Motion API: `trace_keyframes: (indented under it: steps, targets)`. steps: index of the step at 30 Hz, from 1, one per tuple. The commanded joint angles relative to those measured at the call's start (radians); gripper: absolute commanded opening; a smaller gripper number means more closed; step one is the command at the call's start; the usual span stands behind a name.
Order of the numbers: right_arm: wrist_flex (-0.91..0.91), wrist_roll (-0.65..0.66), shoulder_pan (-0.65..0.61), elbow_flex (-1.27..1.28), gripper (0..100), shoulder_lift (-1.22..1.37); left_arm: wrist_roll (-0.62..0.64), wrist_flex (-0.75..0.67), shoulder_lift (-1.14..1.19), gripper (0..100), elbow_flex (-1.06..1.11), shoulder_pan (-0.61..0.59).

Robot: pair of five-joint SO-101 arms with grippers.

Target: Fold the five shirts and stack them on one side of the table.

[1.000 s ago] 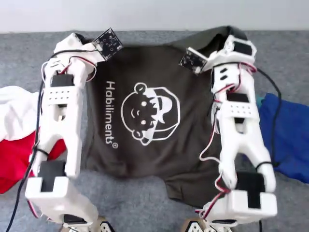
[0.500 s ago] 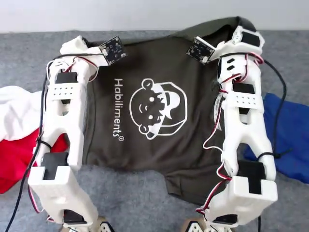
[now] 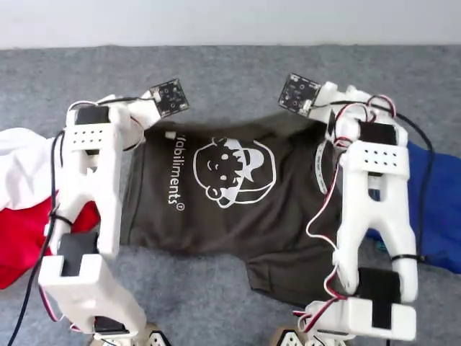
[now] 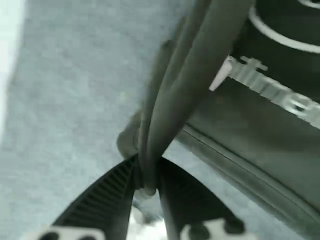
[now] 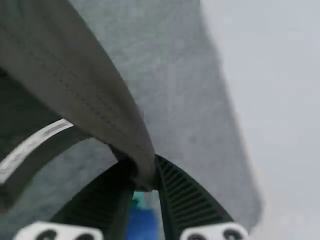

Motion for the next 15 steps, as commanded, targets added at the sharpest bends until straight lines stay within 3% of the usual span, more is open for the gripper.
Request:
trace_keyframes:
  steps: [1,7,15]
  targets:
    - [0.213,-0.066,0.019,-0.054,1.0,-0.101,-0.002,0.172,-0.095,1,-0.051,-0.011]
    - [0.533,-0.161,0.012,-0.054,1.3,-0.142,-0.005,0.419,-0.123,1,-0.051,-0.009]
    - [0.858,-0.281,-0.028,-0.052,1.4,-0.133,0.006,0.577,-0.095,1,-0.007,-0.02]
